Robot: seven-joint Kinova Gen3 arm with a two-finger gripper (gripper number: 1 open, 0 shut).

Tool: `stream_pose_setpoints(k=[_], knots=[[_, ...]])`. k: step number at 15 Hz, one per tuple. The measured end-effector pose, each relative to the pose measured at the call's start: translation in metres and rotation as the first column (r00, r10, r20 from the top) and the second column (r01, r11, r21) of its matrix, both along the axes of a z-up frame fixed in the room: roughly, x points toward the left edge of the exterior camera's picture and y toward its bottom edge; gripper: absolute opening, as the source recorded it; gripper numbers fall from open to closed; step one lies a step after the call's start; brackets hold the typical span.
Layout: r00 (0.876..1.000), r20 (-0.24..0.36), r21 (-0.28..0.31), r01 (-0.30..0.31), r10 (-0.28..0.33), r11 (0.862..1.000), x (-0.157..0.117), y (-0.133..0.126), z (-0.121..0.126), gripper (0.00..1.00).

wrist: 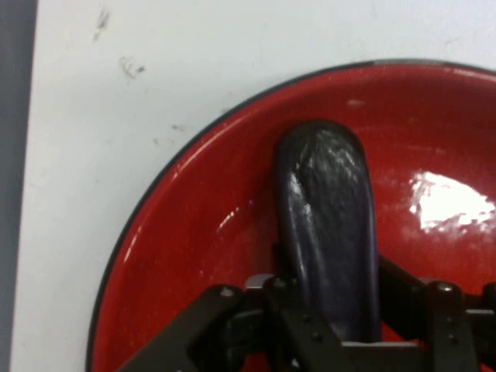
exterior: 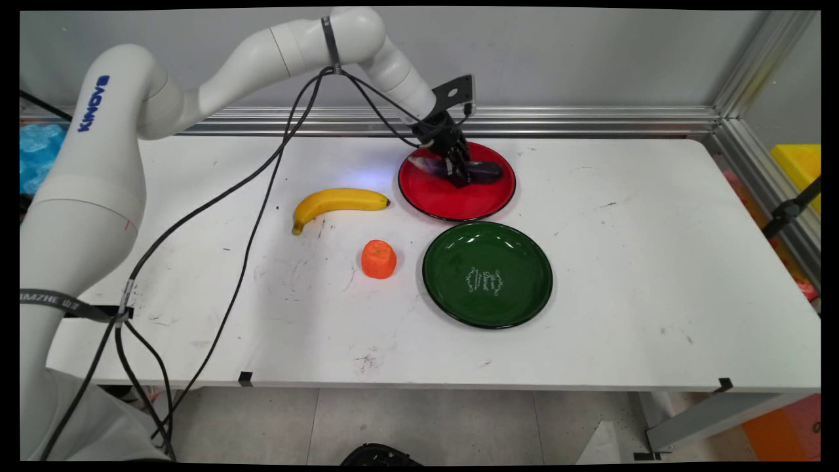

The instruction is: Place the picked object on the table

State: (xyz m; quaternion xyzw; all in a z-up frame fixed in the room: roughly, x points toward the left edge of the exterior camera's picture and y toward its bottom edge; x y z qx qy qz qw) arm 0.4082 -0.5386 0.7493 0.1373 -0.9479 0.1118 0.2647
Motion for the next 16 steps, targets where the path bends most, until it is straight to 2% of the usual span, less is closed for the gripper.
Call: stream_pose_setpoints(k=[9, 13, 16], knots=[[1.000, -0.009, 0.022, -0.025, 0.025, 0.999, -0.010, 0.027, 0.045, 0.00], [0.998, -0.012, 0.045, -0.064, 0.065, 0.997, -0.011, 0.051, 0.066, 0.00], [0.995, -0.011, 0.060, -0.099, 0.100, 0.993, -0.007, 0.080, 0.084, 0.00]])
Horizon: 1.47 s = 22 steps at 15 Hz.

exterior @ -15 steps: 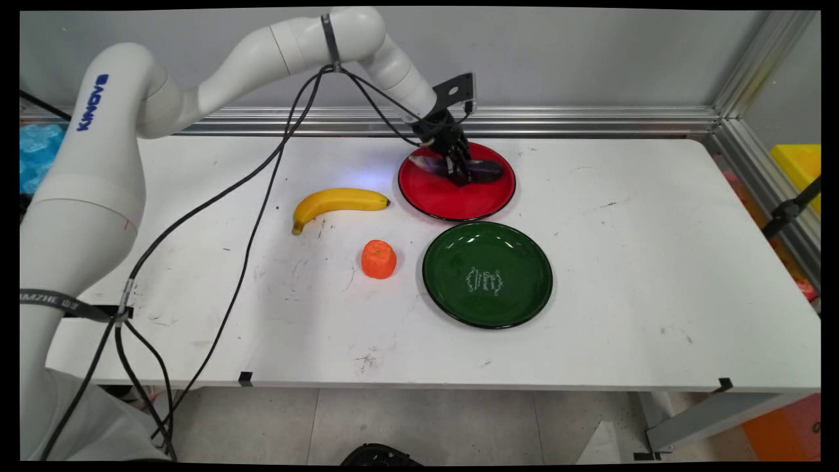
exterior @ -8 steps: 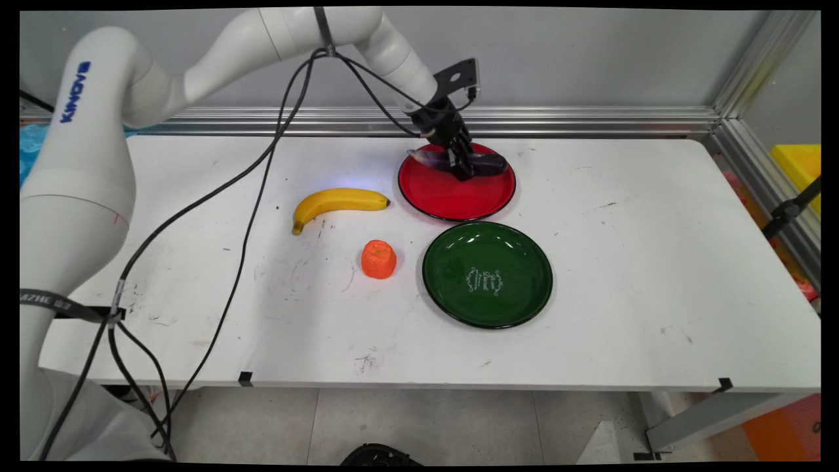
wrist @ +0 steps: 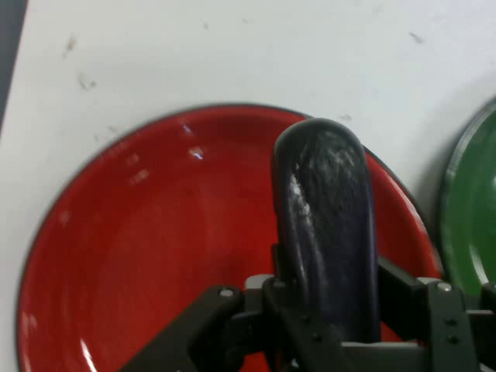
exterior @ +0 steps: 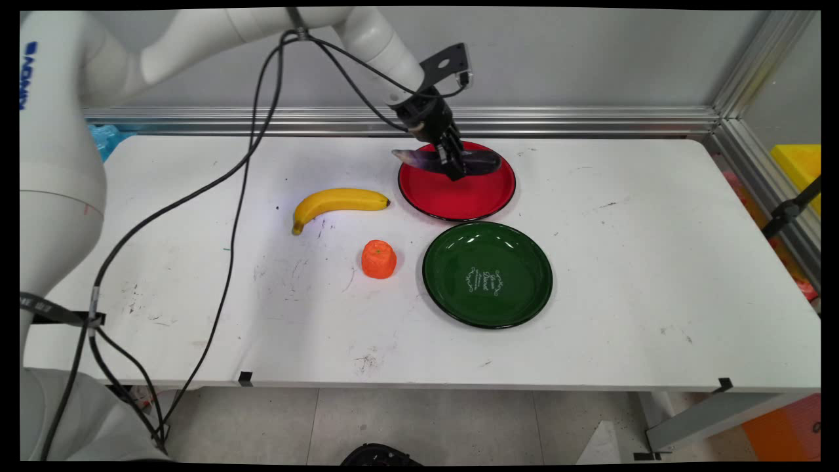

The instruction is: Place the picked object on the table

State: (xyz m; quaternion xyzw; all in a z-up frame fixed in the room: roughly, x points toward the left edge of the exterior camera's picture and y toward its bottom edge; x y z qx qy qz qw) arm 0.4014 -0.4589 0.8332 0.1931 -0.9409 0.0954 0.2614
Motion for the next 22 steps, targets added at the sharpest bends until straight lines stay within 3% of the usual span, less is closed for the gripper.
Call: stream_pose_setpoints(k=[6, 12, 22], knots=[[0.999, 0.010, 0.032, -0.037, 0.037, 0.999, 0.025, 0.059, 0.014, 0.00], [0.997, 0.034, 0.060, -0.076, 0.074, 0.995, 0.064, 0.110, 0.001, 0.00], [0.994, 0.040, 0.064, -0.104, 0.102, 0.992, 0.089, 0.136, -0.040, 0.00]])
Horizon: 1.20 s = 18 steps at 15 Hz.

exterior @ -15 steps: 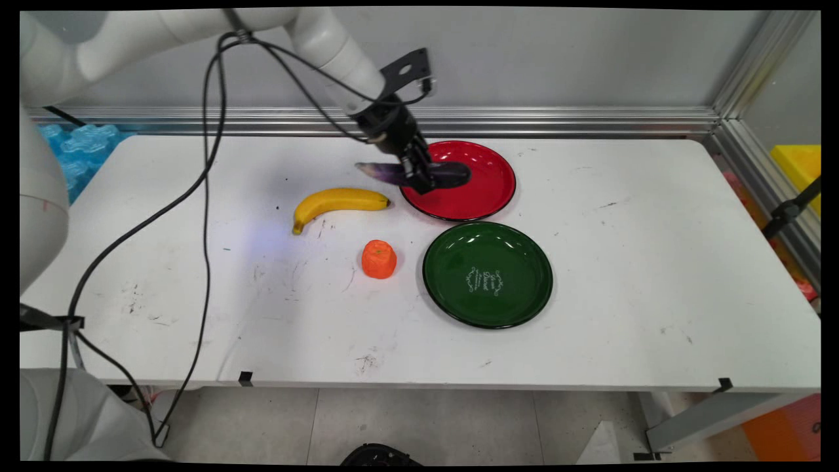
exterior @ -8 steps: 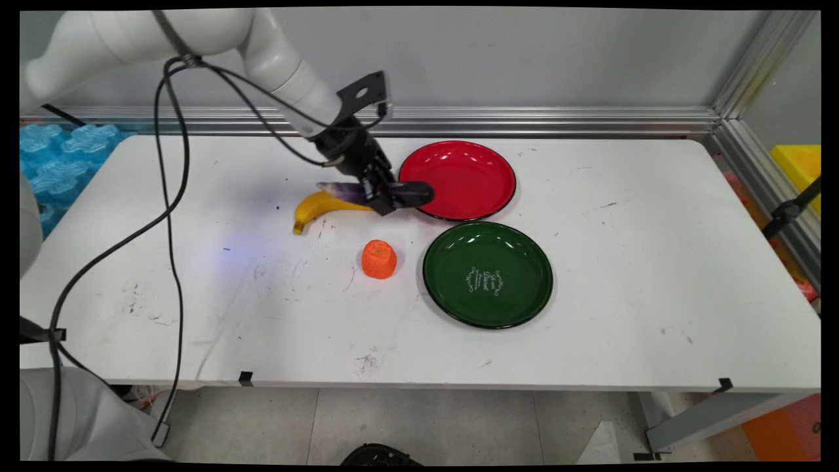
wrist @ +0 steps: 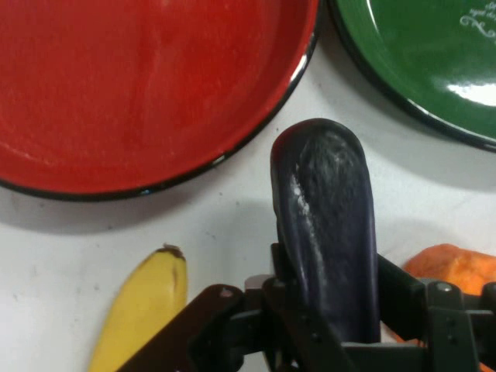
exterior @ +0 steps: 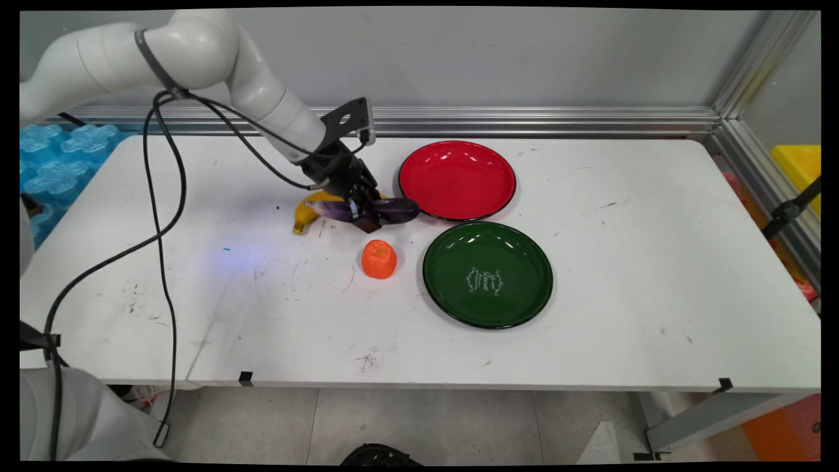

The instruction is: Place the picked object on the table

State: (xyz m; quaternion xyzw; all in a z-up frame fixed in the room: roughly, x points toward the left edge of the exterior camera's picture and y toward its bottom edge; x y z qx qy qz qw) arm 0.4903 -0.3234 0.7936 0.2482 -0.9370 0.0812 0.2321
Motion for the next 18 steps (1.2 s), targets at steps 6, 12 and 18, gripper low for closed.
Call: stream_pose_setpoints(k=[6, 12, 18], knots=[[1.000, -0.016, -0.007, -0.010, 0.009, 1.000, -0.002, 0.005, -0.021, 0.00], [1.000, -0.025, -0.018, -0.017, 0.017, 1.000, -0.003, 0.005, -0.033, 0.00], [0.999, -0.037, -0.027, -0.021, 0.020, 0.999, -0.007, 0.003, -0.035, 1.00]])
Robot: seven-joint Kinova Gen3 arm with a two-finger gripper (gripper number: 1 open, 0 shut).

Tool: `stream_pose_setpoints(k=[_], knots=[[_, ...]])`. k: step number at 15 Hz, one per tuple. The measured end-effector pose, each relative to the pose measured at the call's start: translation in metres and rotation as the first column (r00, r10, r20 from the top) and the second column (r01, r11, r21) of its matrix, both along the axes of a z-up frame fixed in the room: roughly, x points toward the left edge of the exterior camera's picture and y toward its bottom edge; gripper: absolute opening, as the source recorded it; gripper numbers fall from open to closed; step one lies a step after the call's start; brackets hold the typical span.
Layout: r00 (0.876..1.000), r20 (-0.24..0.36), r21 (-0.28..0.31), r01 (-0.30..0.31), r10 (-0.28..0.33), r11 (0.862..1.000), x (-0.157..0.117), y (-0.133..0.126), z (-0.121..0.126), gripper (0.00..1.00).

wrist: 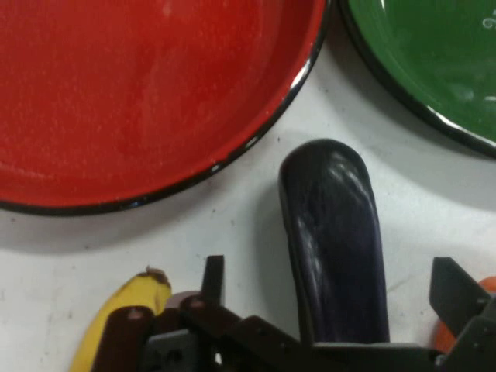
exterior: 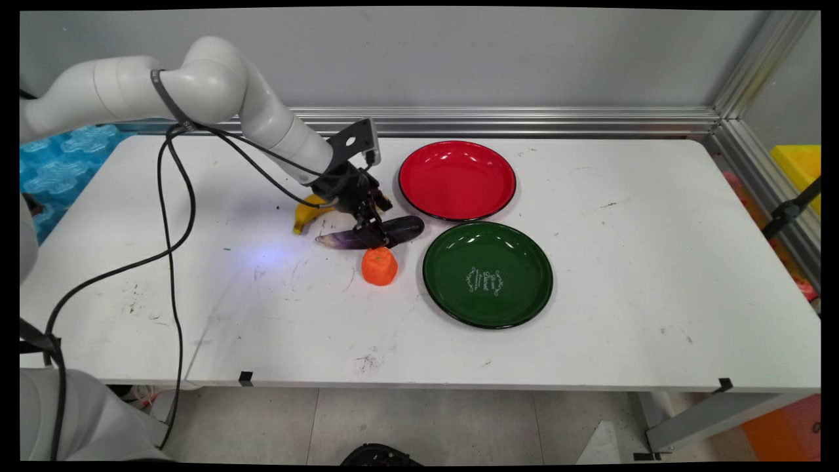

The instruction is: Place the picked object on the table

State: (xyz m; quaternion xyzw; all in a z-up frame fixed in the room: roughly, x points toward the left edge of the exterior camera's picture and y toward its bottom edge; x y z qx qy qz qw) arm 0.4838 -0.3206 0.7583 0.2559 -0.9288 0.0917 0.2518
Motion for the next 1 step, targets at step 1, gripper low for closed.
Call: stream_pose_setpoints(k=[1], knots=[[1.000, -0.003, -0.001, -0.002, 0.002, 1.000, -0.0012, -0.0011, 0.0010, 1.00]])
